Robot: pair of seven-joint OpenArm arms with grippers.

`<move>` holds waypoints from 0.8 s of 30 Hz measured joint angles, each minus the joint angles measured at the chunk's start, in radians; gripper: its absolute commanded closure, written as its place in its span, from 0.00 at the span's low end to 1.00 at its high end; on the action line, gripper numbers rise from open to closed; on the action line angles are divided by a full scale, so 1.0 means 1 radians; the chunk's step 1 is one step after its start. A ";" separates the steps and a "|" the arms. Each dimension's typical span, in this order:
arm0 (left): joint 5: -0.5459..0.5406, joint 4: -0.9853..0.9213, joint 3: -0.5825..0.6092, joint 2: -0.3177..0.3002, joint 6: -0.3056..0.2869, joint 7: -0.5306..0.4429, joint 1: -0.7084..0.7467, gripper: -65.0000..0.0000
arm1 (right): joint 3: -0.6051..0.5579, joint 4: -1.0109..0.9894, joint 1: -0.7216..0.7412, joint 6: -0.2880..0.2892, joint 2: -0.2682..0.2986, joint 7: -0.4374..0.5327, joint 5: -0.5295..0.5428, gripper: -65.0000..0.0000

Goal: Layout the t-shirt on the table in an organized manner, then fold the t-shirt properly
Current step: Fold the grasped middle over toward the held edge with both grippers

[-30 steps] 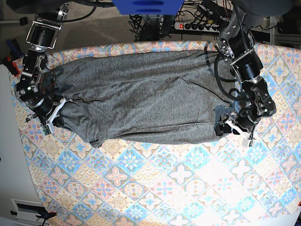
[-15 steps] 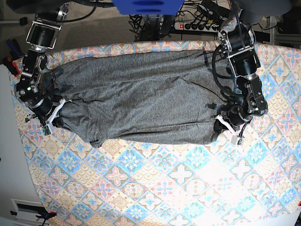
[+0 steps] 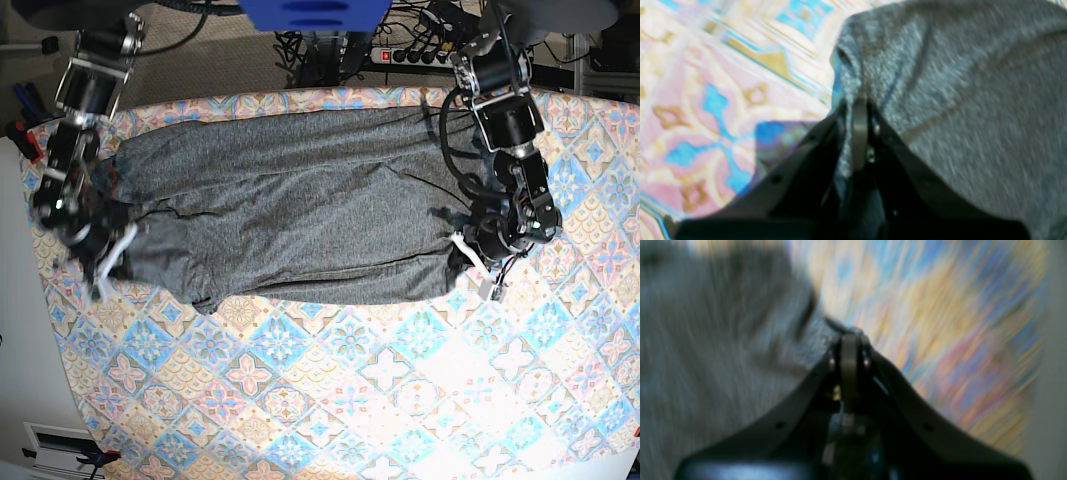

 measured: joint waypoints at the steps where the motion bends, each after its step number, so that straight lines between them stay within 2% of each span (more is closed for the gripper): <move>1: 0.004 0.022 -0.019 0.000 0.001 0.018 0.001 1.00 | 0.000 0.002 0.024 0.001 0.001 0.008 0.001 1.00; 5: 0.012 0.079 -0.063 -0.018 0.012 0.058 -0.012 1.00 | 0.000 0.002 0.034 0.001 0.002 0.005 0.004 1.00; 12: 0.008 0.100 -0.118 0.000 0.004 0.061 -0.013 1.00 | 0.000 -0.005 0.031 0.000 0.001 0.000 0.000 1.00; 18: 0.008 0.100 -0.156 -0.014 0.008 0.063 -0.011 1.00 | 0.004 -0.005 0.027 0.001 0.000 0.002 0.001 1.00; 24: 0.004 0.100 -0.211 -0.011 0.004 0.071 -0.011 1.00 | 0.127 -0.005 0.027 0.002 -0.033 0.005 0.001 1.00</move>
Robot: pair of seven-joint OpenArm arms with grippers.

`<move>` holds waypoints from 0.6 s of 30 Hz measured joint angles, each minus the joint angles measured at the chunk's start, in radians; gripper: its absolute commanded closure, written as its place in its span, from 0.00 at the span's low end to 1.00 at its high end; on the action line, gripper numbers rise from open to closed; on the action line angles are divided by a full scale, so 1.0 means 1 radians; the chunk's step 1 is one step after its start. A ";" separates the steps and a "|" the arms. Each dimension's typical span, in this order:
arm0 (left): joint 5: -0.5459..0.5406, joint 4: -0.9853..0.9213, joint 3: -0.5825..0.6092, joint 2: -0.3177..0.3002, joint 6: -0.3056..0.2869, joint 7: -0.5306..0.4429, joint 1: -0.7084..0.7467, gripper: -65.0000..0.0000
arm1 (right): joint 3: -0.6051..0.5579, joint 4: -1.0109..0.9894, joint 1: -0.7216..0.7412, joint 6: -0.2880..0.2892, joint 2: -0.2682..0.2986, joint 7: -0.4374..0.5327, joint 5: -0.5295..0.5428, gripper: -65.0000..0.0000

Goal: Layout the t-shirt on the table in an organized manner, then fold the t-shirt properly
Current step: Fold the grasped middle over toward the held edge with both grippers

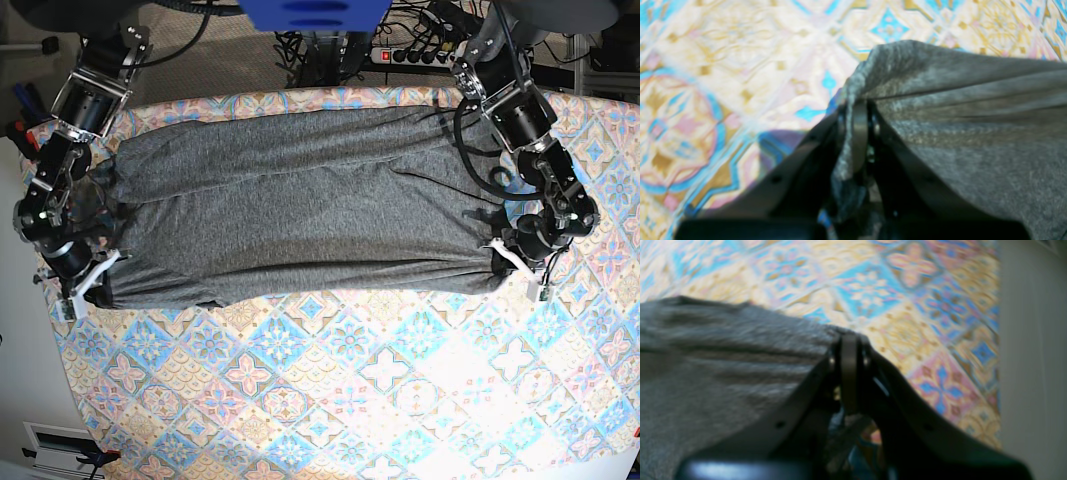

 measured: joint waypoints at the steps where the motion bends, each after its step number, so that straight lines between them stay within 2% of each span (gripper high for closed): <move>1: 0.000 0.000 -0.001 -0.002 -0.001 0.013 0.000 1.00 | 0.002 0.000 -0.001 0.002 -0.002 -0.002 0.000 1.00; 8: -0.015 0.016 0.001 -0.027 -0.003 0.039 0.018 1.00 | 0.004 -0.030 -0.005 0.007 -0.005 0.001 0.003 1.00; 14: -0.119 0.263 0.003 -0.026 -0.002 0.047 0.181 1.00 | 0.021 -0.037 -0.009 0.007 -0.029 0.001 0.000 1.00; 18: -0.164 0.309 0.005 -0.026 -0.003 0.044 0.219 1.00 | 0.042 -0.037 -0.011 0.006 -0.039 0.001 0.000 1.00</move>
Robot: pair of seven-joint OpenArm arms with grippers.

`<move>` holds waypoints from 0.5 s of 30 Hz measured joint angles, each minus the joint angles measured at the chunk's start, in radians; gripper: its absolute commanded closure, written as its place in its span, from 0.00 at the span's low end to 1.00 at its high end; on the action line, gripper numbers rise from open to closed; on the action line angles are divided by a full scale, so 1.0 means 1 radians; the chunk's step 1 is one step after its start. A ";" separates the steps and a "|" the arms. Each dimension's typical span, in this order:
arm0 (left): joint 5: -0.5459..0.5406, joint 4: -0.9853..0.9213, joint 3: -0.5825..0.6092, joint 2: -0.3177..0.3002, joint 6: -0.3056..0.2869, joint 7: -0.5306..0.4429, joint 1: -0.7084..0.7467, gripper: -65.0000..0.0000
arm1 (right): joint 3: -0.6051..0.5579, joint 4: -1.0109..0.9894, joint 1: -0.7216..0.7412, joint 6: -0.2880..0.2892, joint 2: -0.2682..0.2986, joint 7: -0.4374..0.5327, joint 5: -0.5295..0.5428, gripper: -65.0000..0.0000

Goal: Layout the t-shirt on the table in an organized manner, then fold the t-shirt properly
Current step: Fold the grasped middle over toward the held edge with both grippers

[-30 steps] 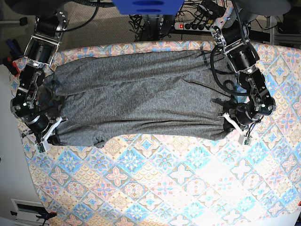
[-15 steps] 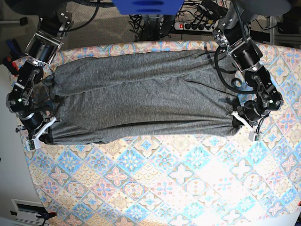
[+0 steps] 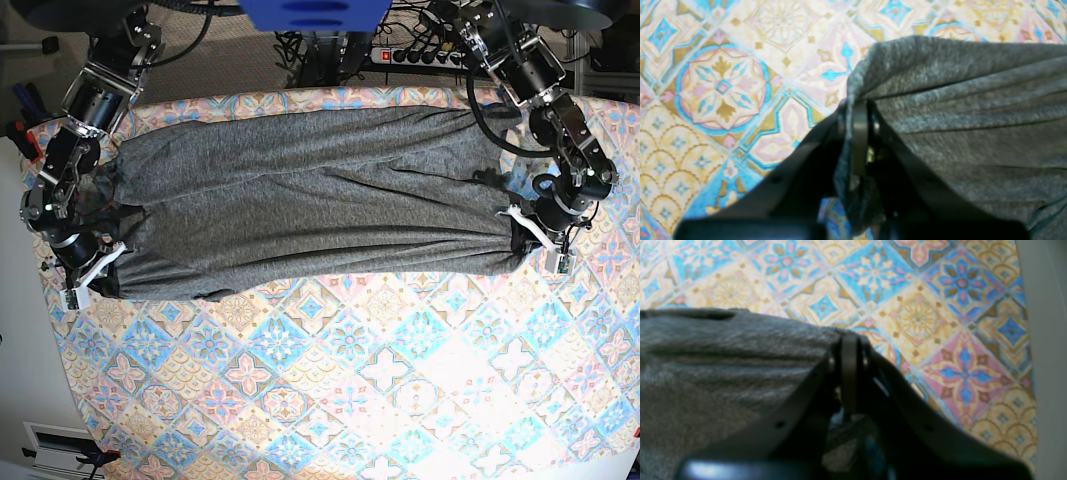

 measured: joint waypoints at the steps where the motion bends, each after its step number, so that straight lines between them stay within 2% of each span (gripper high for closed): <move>1: -0.002 0.000 0.000 0.000 0.000 0.000 0.003 1.00 | 0.004 0.000 0.001 0.000 -0.003 0.000 0.000 1.00; 8: 0.003 0.003 0.000 0.000 0.000 -0.001 0.037 1.00 | 0.010 0.013 -0.051 -0.002 -0.026 0.000 0.000 1.00; 12: -0.007 0.005 0.003 0.000 -0.001 -0.010 0.060 1.00 | 0.094 0.051 -0.085 0.000 -0.060 0.063 0.005 1.00; 15: -0.005 0.005 0.002 0.000 0.000 -0.009 0.079 1.00 | 0.120 0.066 -0.111 0.002 -0.079 0.055 0.003 1.00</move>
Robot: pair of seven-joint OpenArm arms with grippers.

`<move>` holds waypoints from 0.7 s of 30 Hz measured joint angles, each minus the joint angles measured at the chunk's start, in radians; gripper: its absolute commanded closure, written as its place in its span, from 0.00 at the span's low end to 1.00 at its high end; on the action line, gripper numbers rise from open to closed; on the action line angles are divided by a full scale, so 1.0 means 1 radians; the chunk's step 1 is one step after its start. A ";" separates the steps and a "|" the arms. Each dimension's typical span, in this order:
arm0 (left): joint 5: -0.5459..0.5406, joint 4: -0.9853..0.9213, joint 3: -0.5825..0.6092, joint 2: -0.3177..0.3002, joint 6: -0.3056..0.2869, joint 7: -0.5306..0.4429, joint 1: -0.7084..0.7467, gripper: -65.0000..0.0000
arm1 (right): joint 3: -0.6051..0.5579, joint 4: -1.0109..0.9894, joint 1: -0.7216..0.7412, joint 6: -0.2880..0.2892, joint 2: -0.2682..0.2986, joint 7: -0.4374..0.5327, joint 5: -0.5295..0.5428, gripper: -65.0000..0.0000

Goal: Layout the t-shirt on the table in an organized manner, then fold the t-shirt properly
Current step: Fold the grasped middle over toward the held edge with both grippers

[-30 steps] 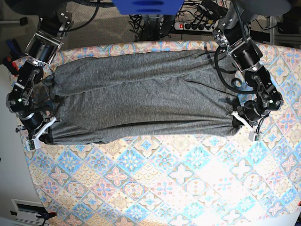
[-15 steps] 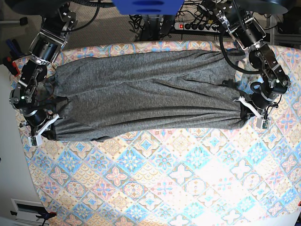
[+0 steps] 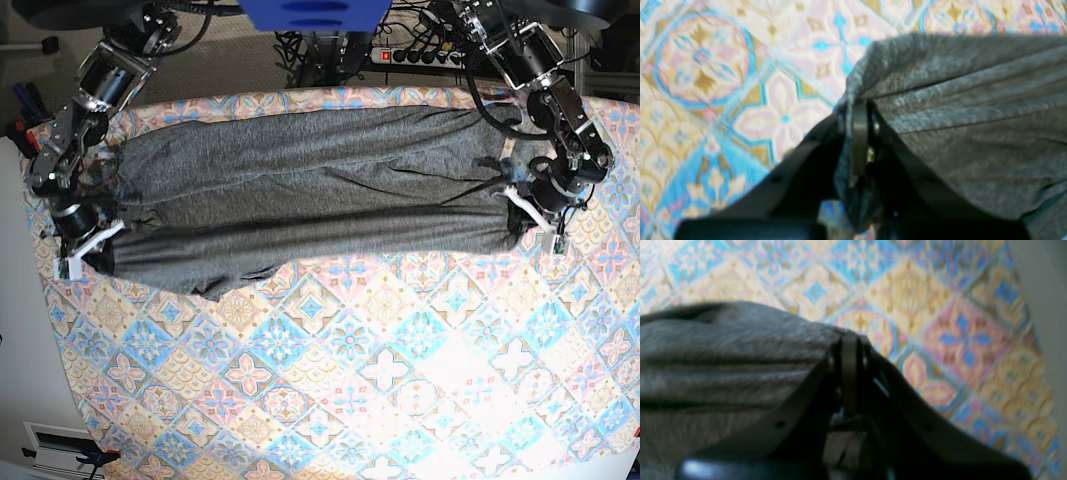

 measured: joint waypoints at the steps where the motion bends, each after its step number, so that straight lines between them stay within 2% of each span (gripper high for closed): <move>1: 0.001 0.000 0.000 0.000 0.000 0.002 0.008 1.00 | 0.002 0.008 -0.010 0.002 -0.003 -0.002 -0.001 1.00; 5: 0.002 0.010 0.000 0.000 0.000 0.004 0.024 1.00 | 0.018 0.034 -0.027 0.001 0.004 0.002 -0.002 1.00; 8: -0.001 0.104 0.005 0.001 0.000 -0.001 0.075 1.00 | 0.026 0.039 -0.042 0.002 -0.001 0.019 0.002 1.00; 13: 0.009 0.161 0.004 0.003 0.000 0.001 0.103 1.00 | 0.037 0.039 -0.090 -0.001 -0.047 0.071 -0.002 1.00; 16: 0.012 0.161 0.004 -0.002 0.000 -0.001 0.106 1.00 | 0.038 0.065 -0.116 -0.002 -0.073 0.070 -0.011 1.00; 21: 0.012 0.161 0.004 0.002 0.000 0.005 0.135 1.00 | 0.038 0.157 -0.150 -0.002 -0.079 0.103 0.002 1.00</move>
